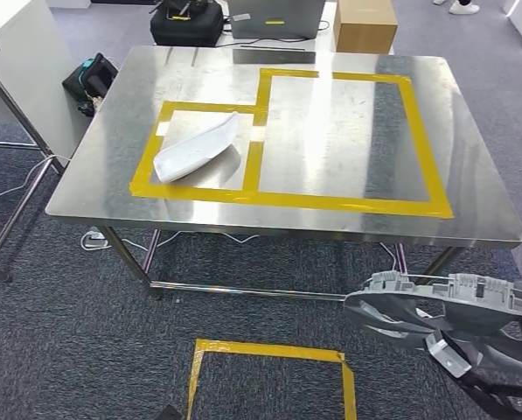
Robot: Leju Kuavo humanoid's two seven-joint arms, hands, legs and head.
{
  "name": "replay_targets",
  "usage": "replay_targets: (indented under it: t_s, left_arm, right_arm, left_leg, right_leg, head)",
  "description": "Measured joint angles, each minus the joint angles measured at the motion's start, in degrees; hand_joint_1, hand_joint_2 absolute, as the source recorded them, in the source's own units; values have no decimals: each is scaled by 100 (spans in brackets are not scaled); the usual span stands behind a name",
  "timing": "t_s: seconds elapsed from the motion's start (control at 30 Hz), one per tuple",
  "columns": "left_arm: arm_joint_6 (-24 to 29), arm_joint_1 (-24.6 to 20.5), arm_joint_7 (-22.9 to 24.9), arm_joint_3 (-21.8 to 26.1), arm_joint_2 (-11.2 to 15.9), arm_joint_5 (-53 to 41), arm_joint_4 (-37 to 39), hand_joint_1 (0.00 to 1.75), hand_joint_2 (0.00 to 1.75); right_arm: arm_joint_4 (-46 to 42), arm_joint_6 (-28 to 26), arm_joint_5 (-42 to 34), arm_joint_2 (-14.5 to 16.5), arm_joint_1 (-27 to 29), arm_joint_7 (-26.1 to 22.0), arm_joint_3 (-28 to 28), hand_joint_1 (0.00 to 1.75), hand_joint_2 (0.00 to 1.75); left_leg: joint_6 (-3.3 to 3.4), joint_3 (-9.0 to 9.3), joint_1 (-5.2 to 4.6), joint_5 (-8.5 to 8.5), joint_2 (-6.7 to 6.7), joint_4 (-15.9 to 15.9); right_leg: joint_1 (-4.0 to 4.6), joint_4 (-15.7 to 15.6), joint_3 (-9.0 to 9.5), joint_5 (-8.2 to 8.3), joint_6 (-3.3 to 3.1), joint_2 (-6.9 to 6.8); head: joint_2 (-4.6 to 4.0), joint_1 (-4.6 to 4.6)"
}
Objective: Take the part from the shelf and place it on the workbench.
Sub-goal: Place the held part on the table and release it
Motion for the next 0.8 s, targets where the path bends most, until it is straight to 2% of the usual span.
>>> replay_targets:
  t_s: [0.23, 0.8]
  left_arm:
    - [53, 0, 26, 20, -3, 111, 0, 0, 175]
    - [81, 1, 93, 104, -6, 163, 0, 0, 175]
  right_arm:
    - [-106, 0, -1, -296, -11, -1, 0, 175, 175]
    - [-115, 2, 1, -535, -206, -2, -2, 175, 175]
  left_leg:
    - [0, 0, -1, 0, 0, 0]
    - [1, 0, -1, 0, 0, 0]
  right_leg:
    - [-1, 0, 0, 0, 0, 0]
    - [-1, 0, -1, 1, 1, 0]
  head:
    - [0, 0]
    - [0, 1]
